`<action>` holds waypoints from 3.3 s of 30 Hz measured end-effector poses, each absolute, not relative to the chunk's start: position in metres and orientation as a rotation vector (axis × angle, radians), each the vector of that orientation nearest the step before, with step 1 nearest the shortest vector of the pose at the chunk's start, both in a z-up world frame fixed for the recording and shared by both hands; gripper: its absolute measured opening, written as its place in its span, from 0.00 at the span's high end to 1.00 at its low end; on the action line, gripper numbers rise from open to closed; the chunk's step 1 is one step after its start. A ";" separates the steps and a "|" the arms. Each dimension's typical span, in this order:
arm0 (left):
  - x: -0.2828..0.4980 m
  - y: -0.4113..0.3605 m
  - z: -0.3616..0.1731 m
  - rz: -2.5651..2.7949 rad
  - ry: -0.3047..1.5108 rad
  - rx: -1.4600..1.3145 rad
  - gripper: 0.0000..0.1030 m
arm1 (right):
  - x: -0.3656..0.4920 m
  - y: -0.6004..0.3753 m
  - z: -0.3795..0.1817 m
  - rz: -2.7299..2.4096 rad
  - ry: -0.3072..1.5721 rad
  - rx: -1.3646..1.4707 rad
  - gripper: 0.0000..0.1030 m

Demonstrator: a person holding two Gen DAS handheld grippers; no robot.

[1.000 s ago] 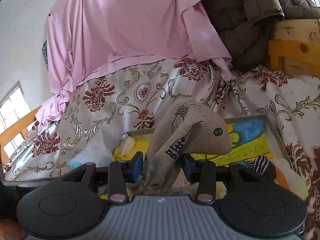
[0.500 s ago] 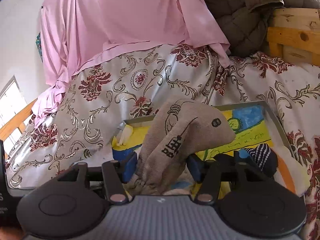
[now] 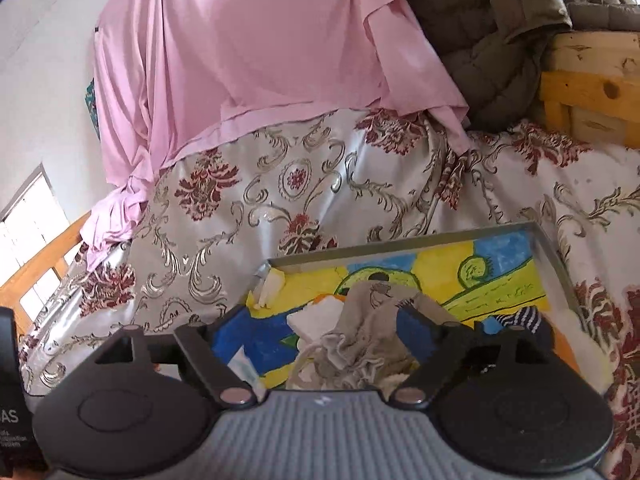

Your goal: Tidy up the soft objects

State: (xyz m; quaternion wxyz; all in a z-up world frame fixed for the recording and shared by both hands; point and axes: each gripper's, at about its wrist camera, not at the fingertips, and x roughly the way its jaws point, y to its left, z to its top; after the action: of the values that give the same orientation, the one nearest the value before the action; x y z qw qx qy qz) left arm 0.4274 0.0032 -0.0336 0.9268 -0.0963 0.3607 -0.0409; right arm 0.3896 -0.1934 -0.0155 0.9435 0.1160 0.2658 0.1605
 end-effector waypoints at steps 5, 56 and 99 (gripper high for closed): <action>0.411 0.008 -0.013 -0.079 0.681 -0.210 0.32 | 0.376 -0.205 0.004 0.316 0.491 0.261 0.09; 0.094 0.017 0.083 0.019 0.186 -0.224 0.01 | 0.074 -0.222 0.052 0.152 0.117 0.178 0.00; 0.012 0.023 0.007 0.131 0.389 -0.089 0.01 | -0.002 -0.191 0.002 0.021 0.341 0.087 0.00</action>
State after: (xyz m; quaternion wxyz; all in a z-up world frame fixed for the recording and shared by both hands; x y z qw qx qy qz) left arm 0.0121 0.0231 0.0074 0.9780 -0.0440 0.1933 0.0651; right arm -0.0017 -0.1915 0.0021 0.9845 0.0432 0.1695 0.0103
